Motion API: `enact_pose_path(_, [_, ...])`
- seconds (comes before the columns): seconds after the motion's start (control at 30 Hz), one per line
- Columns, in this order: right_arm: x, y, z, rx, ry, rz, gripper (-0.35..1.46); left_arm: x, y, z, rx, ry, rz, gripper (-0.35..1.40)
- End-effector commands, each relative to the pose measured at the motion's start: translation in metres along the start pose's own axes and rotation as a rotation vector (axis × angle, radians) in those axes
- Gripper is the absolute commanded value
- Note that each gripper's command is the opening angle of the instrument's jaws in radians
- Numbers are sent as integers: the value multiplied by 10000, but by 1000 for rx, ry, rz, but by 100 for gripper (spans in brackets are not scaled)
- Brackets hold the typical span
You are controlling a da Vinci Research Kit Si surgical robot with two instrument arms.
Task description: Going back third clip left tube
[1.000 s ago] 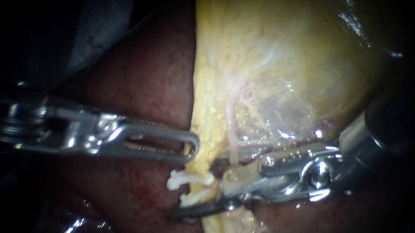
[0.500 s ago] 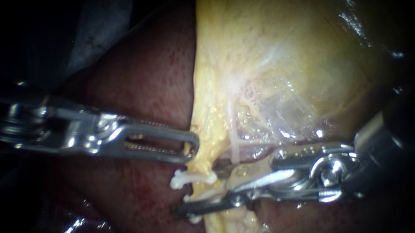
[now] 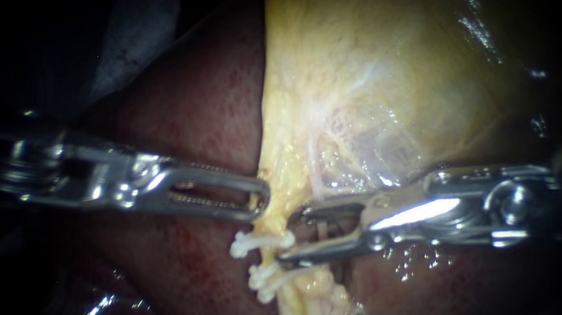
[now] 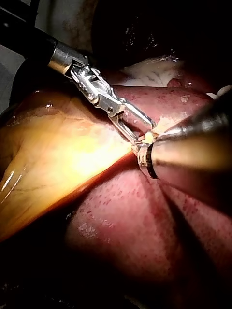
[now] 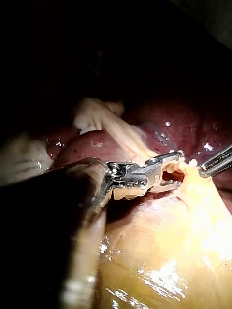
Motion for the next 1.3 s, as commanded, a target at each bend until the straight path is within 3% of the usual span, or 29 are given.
enact_pose_path(0.03, [0, 0, -9, 0, 2, 0, 45, 0, 0, 0, -1, 0, 0, -35])
enact_pose_path(0.2, [2, 0, -47, -14, 18, 12, 45, 0, 0, 0, -1, 0, 0, -35])
enact_pose_path(0.47, [22, 1, -112, -51, 44, -1, 46, -1, 0, 1, -1, 0, 0, -35])
enact_pose_path(0.67, [27, 3, -142, -72, 55, -18, 50, -1, 0, 1, -1, 0, -1, -35])
enact_pose_path(1.3, [25, -3, -153, -70, 58, -55, 60, -3, 1, 3, -1, -1, -1, -35])
